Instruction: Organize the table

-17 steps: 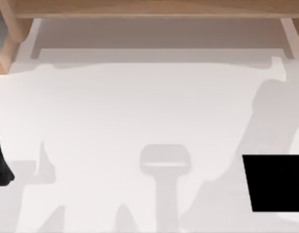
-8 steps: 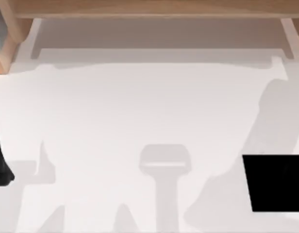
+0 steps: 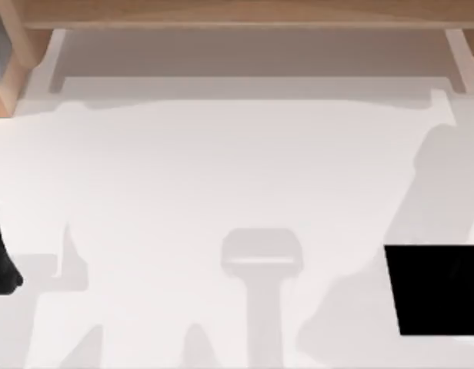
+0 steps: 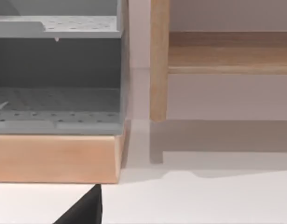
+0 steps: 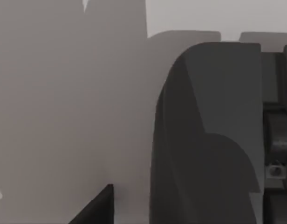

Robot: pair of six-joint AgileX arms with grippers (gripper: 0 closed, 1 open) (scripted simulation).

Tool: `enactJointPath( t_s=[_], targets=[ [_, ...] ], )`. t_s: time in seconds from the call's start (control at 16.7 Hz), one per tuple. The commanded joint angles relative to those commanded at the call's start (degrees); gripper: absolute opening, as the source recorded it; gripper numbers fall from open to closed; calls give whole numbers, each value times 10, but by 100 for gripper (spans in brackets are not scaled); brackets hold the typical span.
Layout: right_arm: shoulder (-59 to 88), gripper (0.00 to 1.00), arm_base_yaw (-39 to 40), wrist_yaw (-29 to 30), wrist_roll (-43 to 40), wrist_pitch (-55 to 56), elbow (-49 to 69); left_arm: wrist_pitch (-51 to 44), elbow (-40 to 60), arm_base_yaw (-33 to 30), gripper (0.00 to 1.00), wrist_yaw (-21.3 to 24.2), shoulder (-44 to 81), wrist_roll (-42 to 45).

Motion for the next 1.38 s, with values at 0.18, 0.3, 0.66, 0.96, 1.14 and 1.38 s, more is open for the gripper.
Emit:
enactJointPath(
  t_s=[0.18, 0.3, 0.66, 0.96, 1.14, 1.38],
  targets=[
    [0, 55, 0, 0, 0, 0, 0, 0, 0, 0, 100, 0, 0, 0],
    [0, 40, 0, 0, 0, 0, 0, 0, 0, 0, 100, 0, 0, 0],
    [0, 0, 0, 0, 0, 0, 0, 0, 0, 0, 100, 0, 0, 0],
    [0, 0, 0, 0, 0, 0, 0, 0, 0, 0, 100, 0, 0, 0],
    [-2, 0, -2, 0, 1, 0, 0, 0, 0, 0, 100, 0, 0, 0],
    [-29, 0, -2, 6, 6, -6, -7, 0, 0, 0, 100, 0, 0, 0]
  ],
)
